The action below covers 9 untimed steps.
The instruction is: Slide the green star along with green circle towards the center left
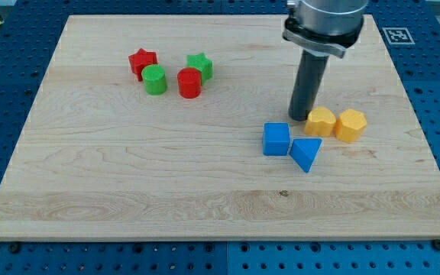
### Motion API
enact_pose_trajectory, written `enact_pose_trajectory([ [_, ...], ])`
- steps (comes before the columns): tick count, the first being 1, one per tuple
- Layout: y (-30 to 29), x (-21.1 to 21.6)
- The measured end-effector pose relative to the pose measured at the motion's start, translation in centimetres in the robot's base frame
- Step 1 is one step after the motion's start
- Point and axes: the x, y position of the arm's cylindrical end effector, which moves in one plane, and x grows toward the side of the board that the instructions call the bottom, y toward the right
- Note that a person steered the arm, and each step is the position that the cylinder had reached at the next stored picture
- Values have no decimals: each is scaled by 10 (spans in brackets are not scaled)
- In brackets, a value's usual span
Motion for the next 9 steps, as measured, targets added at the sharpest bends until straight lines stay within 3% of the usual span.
enact_pose_trajectory([
  [2, 1, 0],
  [4, -104, -78],
  [5, -114, -109],
  [9, -178, -103],
])
